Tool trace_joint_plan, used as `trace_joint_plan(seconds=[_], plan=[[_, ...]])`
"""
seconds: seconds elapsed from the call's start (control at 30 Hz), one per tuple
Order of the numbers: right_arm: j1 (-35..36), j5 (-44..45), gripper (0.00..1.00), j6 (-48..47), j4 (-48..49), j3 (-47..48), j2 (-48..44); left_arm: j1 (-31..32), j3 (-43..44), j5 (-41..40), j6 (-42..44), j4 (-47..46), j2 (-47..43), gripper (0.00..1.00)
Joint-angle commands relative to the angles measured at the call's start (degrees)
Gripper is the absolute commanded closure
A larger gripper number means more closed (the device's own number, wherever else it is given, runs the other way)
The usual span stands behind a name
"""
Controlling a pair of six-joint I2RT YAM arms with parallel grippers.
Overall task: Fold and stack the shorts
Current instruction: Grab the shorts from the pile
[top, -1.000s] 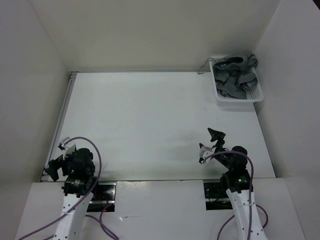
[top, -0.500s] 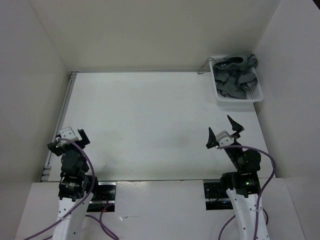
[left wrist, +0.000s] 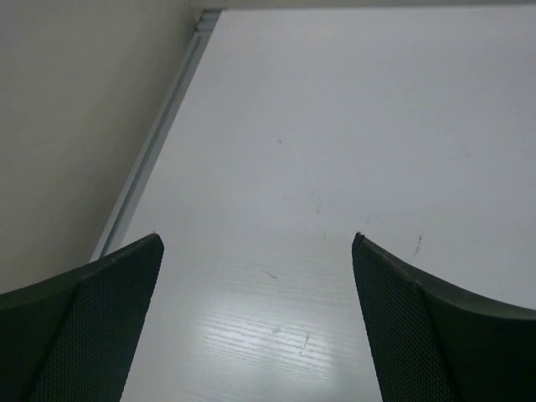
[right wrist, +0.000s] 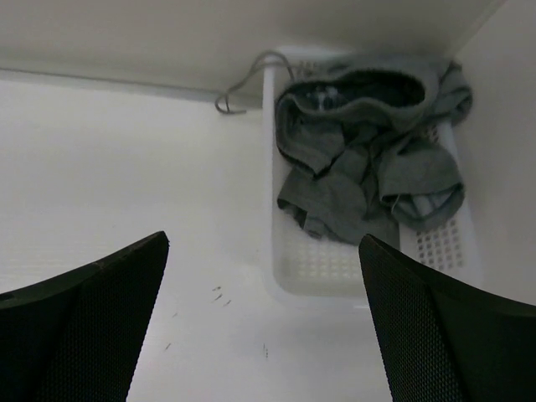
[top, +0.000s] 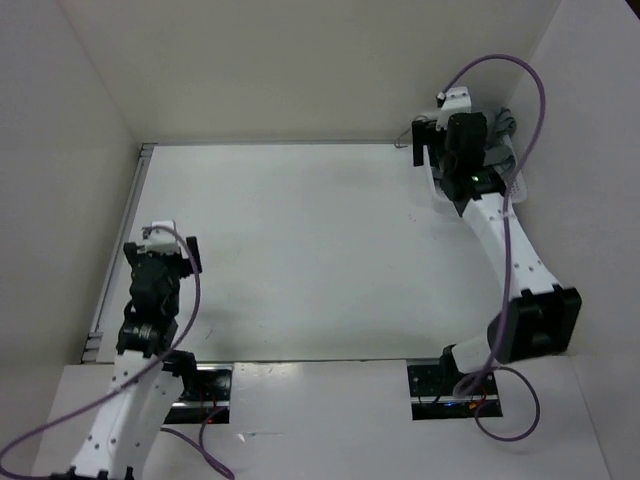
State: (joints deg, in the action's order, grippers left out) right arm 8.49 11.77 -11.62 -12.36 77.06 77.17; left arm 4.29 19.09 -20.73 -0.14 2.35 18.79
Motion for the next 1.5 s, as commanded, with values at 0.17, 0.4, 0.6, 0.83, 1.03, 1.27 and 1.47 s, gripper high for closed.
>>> trace_joint_plan(seconds=[0.17, 0.4, 0.6, 0.83, 1.03, 1.27, 1.47], plan=[[-6.55, 3.02, 0.01, 17.59, -12.07, 22.49, 19.76, -1.83, 27.37, 10.50, 0.14, -0.23, 40.34, 0.00], [-9.80, 13.09, 0.01, 19.61, -9.70, 38.50, 36.28, -1.31, 41.62, 5.53, 0.14, 8.35, 62.93, 0.00], [-12.80, 16.97, 0.09, 26.65, -11.02, 49.32, 47.44, -1.83, 47.18, 10.18, 0.14, 20.47, 69.19, 0.00], [-14.47, 20.39, 0.28, 29.63, -15.14, 66.88, 61.23, -1.83, 46.39, 12.65, 0.14, 27.09, 70.42, 0.00], [-15.00, 21.11, 0.33, 32.18, -16.56, 72.08, 67.49, -0.69, 47.09, 17.04, 0.14, 30.87, 69.81, 0.00], [-15.00, 20.05, 0.53, 32.18, -18.49, 76.84, 72.42, -0.69, 44.55, 15.91, 0.14, 32.02, 67.97, 0.00], [-15.52, 16.36, 0.81, 31.57, -19.63, 77.98, 73.04, -0.17, 43.14, 10.89, 0.14, 32.02, 67.96, 0.00]])
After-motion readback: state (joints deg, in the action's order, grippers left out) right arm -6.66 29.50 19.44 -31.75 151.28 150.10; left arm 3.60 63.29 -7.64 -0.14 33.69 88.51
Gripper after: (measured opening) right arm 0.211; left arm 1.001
